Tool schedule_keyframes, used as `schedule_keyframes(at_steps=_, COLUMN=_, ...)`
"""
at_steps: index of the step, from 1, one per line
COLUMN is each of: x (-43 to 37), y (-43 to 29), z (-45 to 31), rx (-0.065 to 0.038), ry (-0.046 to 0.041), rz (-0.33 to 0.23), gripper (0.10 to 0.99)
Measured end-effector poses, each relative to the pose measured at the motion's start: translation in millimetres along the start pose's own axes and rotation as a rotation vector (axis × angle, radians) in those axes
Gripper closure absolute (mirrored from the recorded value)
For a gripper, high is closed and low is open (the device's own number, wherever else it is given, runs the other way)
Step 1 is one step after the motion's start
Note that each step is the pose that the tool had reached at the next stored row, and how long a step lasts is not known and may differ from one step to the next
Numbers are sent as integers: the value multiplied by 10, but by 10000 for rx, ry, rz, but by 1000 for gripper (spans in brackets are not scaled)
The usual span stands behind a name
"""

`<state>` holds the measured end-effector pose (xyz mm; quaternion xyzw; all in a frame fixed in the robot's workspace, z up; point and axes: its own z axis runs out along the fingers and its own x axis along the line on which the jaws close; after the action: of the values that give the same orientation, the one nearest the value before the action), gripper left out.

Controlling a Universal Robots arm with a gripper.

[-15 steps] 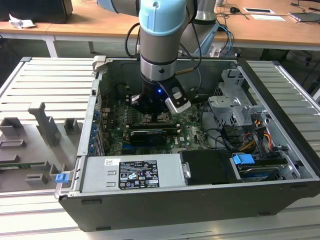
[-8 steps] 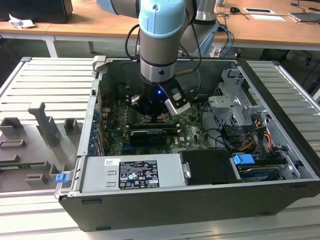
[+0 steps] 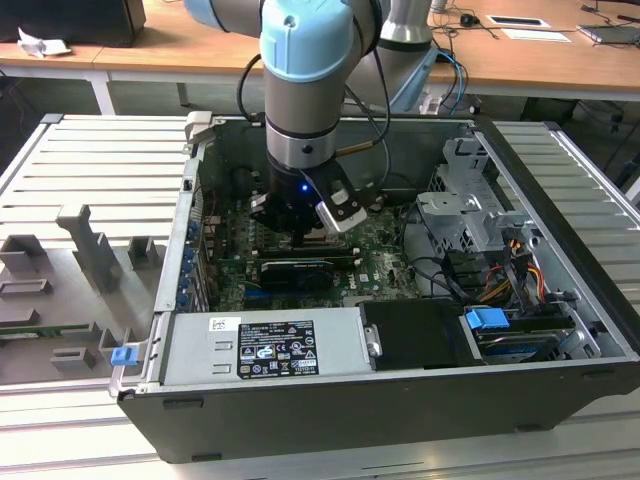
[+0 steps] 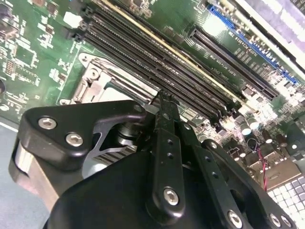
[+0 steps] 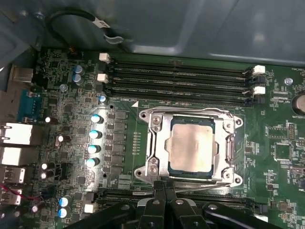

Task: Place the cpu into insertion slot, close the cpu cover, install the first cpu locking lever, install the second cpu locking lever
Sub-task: 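Install the second cpu locking lever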

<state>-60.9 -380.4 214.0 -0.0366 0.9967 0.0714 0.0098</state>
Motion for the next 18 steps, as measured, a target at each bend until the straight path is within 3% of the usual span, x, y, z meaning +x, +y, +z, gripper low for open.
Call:
schedule_keyframes(at_steps=4, x=42, y=-9, z=25, rx=-143, ry=-13, rz=-17, gripper=980)
schedule_keyframes(at_steps=10, x=110, y=-117, z=17, rx=-631, ry=-82, rz=-16, gripper=980)
schedule_keyframes(at_steps=13, x=173, y=-140, z=24, rx=-795, ry=-130, rz=-25, gripper=980)
schedule_keyframes(at_steps=15, x=179, y=-145, z=41, rx=-848, ry=-145, rz=-29, gripper=980)
schedule_keyframes(at_steps=18, x=204, y=-151, z=73, rx=-1035, ry=-202, rz=-35, gripper=980)
